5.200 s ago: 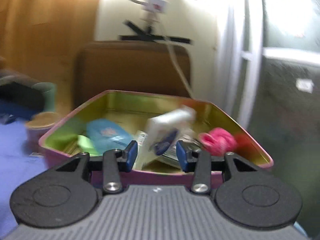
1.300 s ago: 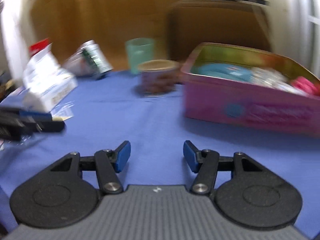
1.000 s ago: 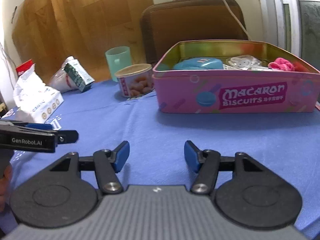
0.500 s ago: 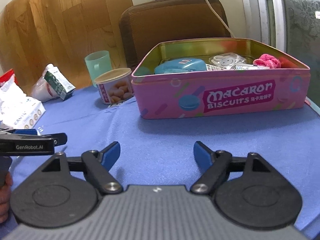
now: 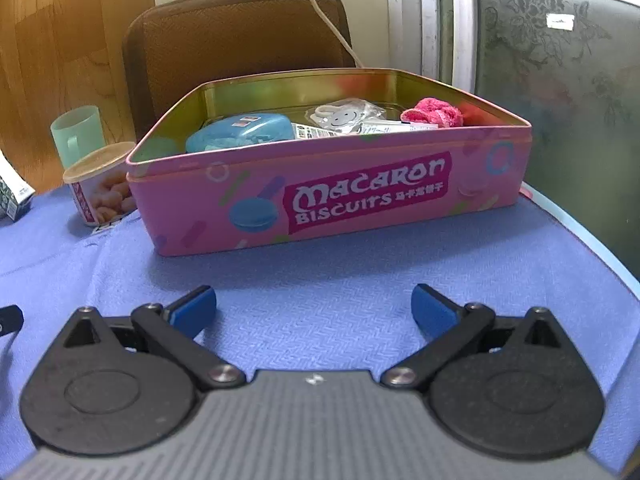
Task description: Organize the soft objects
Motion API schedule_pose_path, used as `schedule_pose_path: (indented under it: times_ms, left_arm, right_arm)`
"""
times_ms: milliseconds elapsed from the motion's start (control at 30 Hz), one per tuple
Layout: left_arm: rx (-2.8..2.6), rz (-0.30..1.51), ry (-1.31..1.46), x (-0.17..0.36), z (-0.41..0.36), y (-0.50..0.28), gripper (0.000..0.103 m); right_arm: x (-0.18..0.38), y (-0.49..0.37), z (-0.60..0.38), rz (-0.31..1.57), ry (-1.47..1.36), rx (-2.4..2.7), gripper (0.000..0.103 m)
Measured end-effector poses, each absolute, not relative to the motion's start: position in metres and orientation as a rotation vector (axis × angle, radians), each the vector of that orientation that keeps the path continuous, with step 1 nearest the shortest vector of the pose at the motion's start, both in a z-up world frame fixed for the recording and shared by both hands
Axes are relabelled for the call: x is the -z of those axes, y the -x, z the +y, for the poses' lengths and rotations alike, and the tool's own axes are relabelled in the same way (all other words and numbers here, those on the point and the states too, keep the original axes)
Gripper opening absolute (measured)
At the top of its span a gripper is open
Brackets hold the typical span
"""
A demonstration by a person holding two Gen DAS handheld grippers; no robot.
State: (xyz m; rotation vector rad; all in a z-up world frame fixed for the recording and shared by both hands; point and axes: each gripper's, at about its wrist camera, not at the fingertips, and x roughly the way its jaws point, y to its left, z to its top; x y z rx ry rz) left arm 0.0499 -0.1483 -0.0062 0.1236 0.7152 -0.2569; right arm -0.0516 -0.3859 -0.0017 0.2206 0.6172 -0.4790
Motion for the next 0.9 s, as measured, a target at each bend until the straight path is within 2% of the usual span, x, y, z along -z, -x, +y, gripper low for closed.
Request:
schedule_pose_path:
  times_ms: [467,900]
  left_arm:
    - [0.254,0.679,-0.193,0.004,-0.153,-0.038,0.103]
    - [0.272,0.664,-0.192,-0.01,-0.142,-0.011,0.103]
  right_arm:
    - [-0.009,0.081,-0.349,0.626,-0.266,0.354,0.103]
    - [-0.031,0.105,-0.325,0.54,-0.241,0.284,0.103]
